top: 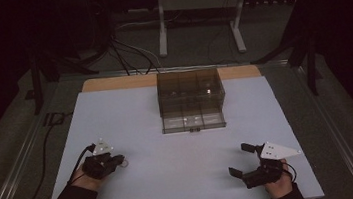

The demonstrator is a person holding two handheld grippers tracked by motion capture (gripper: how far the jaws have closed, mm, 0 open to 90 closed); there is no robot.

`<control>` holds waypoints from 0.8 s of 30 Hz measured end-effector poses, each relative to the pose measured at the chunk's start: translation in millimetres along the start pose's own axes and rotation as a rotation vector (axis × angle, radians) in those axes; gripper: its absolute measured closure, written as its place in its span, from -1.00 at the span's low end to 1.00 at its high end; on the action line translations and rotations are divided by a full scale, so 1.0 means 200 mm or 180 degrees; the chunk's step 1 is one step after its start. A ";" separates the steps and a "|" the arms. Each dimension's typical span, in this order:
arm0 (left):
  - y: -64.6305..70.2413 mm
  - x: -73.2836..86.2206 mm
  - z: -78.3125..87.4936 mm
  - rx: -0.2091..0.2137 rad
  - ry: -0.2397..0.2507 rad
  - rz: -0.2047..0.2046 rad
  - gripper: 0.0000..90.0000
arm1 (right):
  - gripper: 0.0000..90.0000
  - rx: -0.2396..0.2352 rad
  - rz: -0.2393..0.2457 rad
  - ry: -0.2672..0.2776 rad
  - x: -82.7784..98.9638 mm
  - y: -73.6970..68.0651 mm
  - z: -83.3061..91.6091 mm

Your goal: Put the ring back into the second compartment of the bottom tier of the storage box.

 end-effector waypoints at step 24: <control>0.02 -0.06 0.02 0.0039 0.0072 -0.0034 0.96 | -1.00 0.0001 0.0002 -0.0029 0.01 0.00 0.00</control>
Point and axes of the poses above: each handheld gripper's, and its own axes: z roughly backward along the jaws, x roughly out of its underside, y roughly to its right, the point moved 8 cm from there along -z, roughly forward along the jaws, and after that the axes turned 9 degrees about z, right-handed, at the moved point
